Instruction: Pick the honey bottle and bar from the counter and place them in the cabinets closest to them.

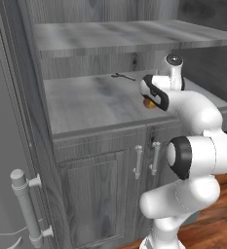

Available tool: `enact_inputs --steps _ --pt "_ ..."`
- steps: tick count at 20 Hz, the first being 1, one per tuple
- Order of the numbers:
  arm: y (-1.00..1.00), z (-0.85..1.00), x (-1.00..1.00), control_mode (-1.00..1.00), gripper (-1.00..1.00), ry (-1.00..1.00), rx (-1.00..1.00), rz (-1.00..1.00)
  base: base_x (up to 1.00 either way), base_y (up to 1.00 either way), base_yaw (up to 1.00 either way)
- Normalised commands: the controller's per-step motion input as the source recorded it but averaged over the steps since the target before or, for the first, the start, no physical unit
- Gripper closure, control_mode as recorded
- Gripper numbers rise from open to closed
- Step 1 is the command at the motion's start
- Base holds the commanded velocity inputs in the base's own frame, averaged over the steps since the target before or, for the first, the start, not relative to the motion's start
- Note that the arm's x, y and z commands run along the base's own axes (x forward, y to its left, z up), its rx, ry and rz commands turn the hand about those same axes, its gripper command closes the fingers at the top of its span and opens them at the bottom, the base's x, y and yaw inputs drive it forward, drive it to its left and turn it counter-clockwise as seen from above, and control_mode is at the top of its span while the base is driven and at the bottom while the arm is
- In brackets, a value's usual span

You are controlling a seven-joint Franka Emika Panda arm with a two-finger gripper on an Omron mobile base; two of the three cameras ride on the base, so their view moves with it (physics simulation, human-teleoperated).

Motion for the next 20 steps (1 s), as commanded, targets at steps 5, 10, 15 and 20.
enact_inputs --steps 5,10,15,20 --pt "0.00 0.00 -0.18 -1.00 -1.00 -0.09 0.00 0.00 0.00 0.00 0.00" --pt "0.00 0.03 -0.32 -1.00 -1.00 -0.09 0.01 0.00 0.00 0.00 0.00" --pt "0.00 0.07 -0.74 -1.00 -1.00 -0.12 0.01 0.00 0.00 0.00 0.00" --pt "0.00 0.23 -0.89 -1.00 -1.00 -0.08 0.03 0.00 0.00 0.00 0.00"
